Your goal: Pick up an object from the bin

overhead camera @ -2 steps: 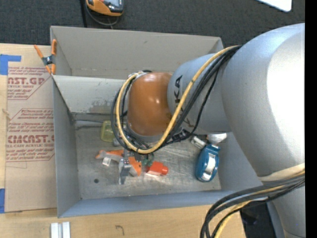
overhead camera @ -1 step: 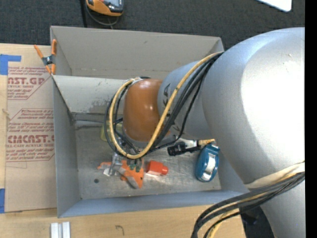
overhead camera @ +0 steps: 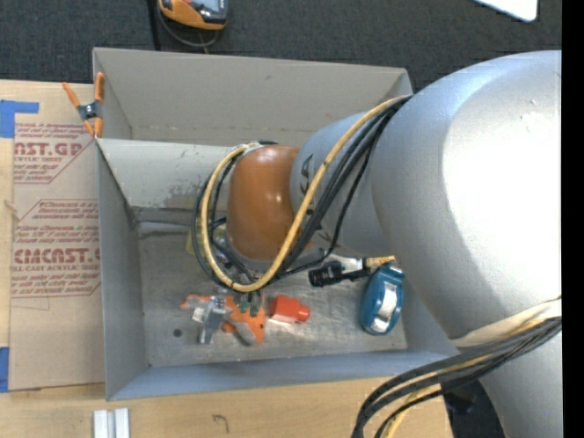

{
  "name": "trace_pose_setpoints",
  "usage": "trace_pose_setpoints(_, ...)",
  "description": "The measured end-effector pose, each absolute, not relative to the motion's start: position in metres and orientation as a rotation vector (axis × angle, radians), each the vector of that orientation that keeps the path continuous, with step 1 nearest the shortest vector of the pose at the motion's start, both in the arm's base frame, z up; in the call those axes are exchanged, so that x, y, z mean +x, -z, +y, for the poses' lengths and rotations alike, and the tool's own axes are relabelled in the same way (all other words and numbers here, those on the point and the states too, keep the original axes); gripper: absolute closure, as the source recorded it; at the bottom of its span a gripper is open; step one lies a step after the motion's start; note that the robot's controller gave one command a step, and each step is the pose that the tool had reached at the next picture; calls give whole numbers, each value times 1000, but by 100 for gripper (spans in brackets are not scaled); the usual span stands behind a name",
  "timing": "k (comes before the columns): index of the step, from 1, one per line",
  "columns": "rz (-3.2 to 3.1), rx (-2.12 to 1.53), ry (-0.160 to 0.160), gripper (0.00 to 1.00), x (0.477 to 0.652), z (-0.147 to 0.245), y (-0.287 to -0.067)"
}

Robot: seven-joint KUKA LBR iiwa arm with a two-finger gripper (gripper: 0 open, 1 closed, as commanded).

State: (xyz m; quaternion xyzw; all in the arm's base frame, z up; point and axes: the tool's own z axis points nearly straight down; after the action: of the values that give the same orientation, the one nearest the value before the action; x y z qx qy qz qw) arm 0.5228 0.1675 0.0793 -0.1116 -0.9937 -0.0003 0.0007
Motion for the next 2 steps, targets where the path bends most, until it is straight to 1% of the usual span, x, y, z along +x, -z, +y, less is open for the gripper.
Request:
trace_pose_setpoints(1,-3121,-351,1,100,523,167,-79)
trace_pose_setpoints(2,-3121,-351,1,100,523,167,-79)
